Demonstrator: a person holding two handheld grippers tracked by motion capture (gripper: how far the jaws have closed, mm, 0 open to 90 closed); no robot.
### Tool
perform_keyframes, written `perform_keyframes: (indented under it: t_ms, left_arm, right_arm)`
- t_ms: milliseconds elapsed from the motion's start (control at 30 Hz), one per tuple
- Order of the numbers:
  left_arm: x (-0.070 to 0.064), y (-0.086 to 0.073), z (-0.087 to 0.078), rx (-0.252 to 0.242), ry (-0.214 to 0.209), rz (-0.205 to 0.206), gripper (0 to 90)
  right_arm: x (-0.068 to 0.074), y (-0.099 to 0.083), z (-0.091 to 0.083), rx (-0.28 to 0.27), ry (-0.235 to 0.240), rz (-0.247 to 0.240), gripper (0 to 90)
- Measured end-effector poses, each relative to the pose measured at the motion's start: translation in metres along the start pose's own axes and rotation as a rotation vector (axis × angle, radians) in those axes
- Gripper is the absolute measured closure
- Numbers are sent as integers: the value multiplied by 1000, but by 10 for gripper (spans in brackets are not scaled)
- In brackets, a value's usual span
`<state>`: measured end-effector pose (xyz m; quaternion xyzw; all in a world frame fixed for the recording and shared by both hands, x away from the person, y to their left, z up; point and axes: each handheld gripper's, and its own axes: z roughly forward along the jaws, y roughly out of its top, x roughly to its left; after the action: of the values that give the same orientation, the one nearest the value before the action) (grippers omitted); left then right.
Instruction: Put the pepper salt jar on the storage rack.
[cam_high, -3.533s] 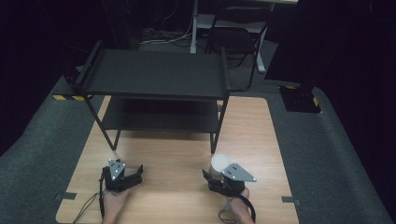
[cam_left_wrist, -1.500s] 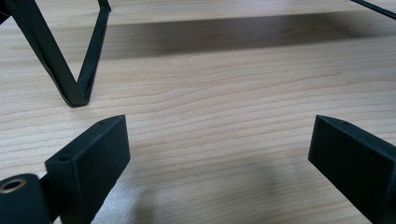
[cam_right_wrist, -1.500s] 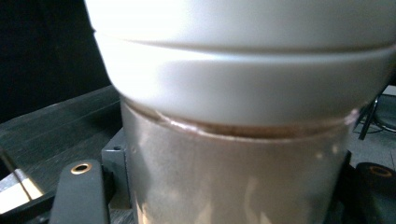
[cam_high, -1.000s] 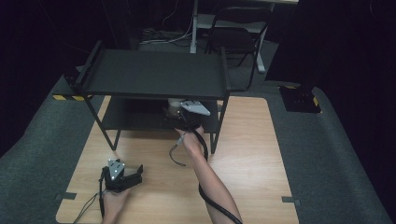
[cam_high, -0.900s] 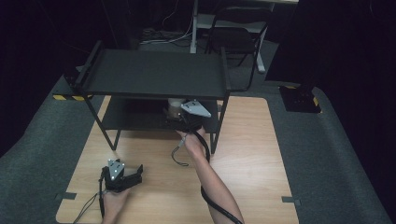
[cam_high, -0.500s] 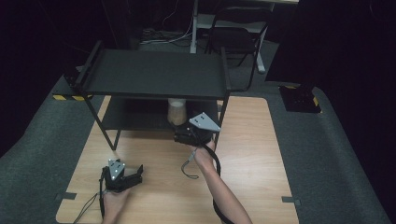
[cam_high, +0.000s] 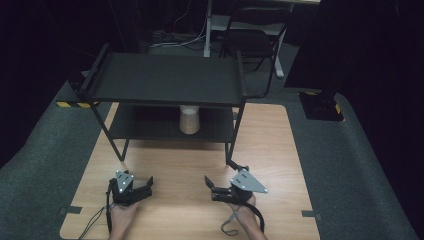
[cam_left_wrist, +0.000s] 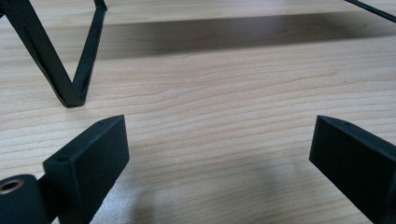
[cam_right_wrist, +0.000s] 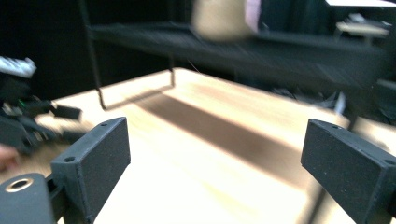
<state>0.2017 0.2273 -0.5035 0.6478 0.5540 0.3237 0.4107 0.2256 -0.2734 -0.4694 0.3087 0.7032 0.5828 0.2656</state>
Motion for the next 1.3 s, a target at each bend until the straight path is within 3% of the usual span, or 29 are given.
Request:
perform_keyframes:
  t_ms: [33,167,267,300,400,567,767,1300]
  left_arm:
    - [0,0,0,0,0,1,50]
    - [0,0,0,0,0,1,50]
    - [0,0,0,2,3,2,50]
    - [0,0,0,2,3,2,50]
    - [-1,1,0,4,5,2,50]
    - [-1,0,0,2,7,-3,50]
    - [-1,-1,-1,-5,11,-10,50]
    - [-2,-1,-1,-3,13,-6,50]
  right_arm:
    - [-4,-6,-6,13,-19,15,75]
    - [-20,-35,-31,96,-177,71,79]
    - [-31,-53,-48,119,-286,107,83]
    - [-34,-55,-52,118,-303,123,83]
    - [-37,-59,-60,86,-321,130,85]
    - [-39,-63,-64,76,-344,143,89]
    - [-32,-63,-62,84,-364,106,91]
    - [-30,-60,-58,119,-350,55,91]
